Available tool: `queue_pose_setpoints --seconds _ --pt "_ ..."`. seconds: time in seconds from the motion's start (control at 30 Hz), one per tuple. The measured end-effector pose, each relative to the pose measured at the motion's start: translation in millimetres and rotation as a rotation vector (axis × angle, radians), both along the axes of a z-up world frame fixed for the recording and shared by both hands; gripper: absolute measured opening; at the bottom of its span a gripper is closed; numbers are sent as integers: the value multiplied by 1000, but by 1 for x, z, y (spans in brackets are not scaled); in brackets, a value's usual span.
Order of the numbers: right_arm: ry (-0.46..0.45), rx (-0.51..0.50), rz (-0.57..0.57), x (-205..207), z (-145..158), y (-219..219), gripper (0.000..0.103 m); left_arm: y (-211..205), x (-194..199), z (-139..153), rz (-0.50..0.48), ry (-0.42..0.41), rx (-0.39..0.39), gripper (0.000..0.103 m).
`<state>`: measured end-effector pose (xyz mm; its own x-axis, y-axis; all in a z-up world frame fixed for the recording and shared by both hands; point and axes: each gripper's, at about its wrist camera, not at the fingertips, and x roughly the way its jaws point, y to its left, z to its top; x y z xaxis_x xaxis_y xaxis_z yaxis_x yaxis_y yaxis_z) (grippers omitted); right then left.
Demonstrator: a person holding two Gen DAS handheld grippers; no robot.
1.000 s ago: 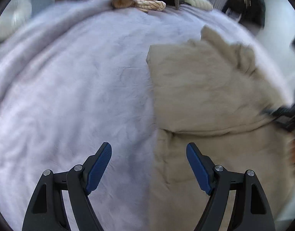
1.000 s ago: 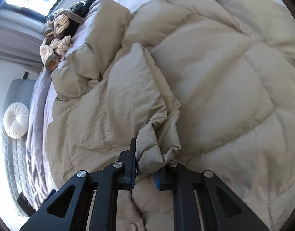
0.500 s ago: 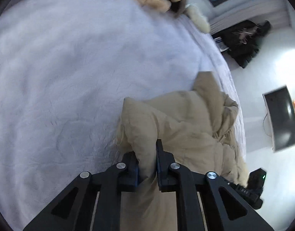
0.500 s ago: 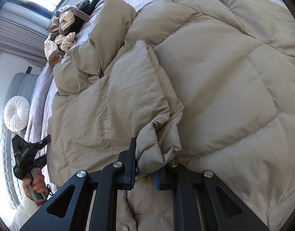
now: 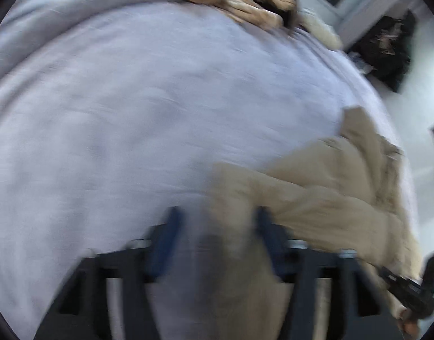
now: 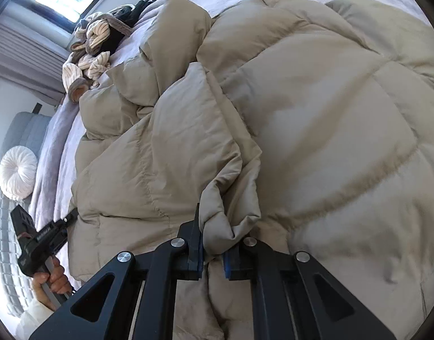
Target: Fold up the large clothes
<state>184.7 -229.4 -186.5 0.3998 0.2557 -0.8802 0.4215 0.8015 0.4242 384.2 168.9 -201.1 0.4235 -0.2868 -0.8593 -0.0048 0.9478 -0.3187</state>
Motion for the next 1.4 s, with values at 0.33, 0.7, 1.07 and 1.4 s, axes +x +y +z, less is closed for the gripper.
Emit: queue_pose_setpoints --seconds 0.33,0.7,1.07,1.4 --pt "10 -109 -56 -31 52 -37 51 5 -50 61 -27 -84 127 64" --pt "18 -194 198 -2 28 -2 10 -48 -86 14 -25 16 174 66" --pt "46 -148 74 -22 25 -62 4 -56 -87 16 -2 46 217 66" --pt "51 -43 7 -68 47 -87 9 -96 -113 57 -65 45 231 66"
